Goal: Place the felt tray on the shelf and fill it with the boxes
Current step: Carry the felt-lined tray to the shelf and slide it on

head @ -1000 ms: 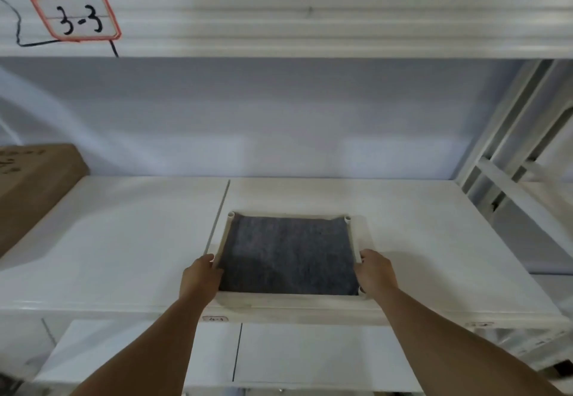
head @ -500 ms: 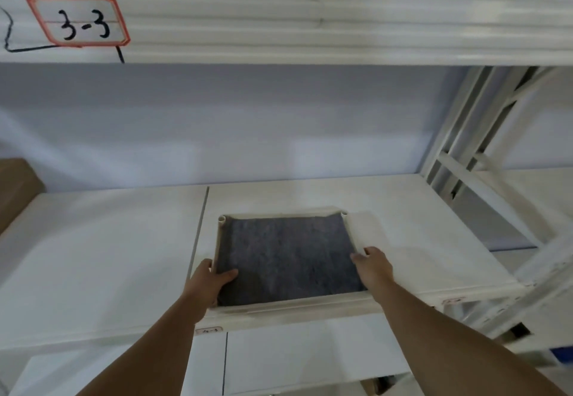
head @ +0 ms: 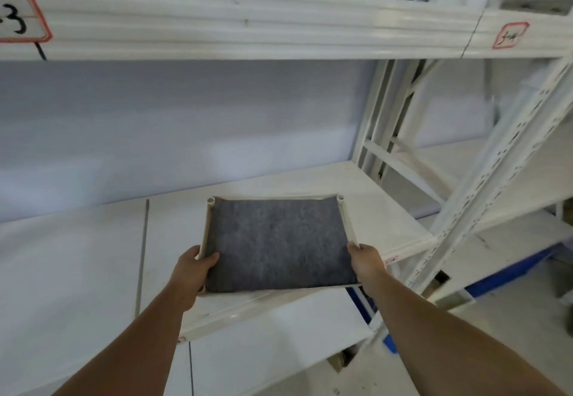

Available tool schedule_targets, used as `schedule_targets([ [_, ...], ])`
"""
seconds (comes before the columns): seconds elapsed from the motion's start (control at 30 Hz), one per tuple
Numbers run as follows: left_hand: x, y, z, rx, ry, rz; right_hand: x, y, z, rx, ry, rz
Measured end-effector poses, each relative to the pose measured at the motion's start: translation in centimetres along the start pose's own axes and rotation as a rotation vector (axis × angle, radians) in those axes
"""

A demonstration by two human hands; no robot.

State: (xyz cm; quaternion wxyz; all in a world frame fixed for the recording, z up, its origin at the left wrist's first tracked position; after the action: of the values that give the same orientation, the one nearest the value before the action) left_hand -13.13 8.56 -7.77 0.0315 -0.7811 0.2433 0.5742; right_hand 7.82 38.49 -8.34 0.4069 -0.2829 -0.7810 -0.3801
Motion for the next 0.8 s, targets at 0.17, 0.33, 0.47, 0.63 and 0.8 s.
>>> schedule_targets([
  [0.17,-0.9,-5.2,0.1,0.112,-0.024,0.039,-3.0,6.1,-1.8,-0.173,-0.043,0.117],
  [0.33,-1.5,-11.9,-1.3,0.247,-0.061,0.043,-7.2,12.4,-4.2,-0.307,-0.124,0.206],
  [0.47,-2.1,-16.7,-3.4,0.344,-0.058,0.058,-10.5,17.3,-6.3,-0.394,-0.164,0.327],
  [0.63,-2.9,-22.7,-7.0,0.447,-0.035,0.068,-13.7,23.9,-7.8,-0.473,-0.192,0.389],
  [0.8,-4.3,-29.4,-12.2,0.515,-0.032,0.047,-16.7,31.1,-8.9,-0.518,-0.173,0.451],
])
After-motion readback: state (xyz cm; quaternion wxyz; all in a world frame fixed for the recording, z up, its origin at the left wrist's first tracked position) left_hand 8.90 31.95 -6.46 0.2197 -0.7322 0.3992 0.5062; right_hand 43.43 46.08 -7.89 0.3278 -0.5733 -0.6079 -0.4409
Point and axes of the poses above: each hand's wrist, its own z-axis towards the middle knuckle, its own y-axis out of the back of the hand, x = y × z, the point moved 9 cm from there along z, towards the middle knuckle, and after that the axes turned 4 degrees about z, right-handed, at the moved point
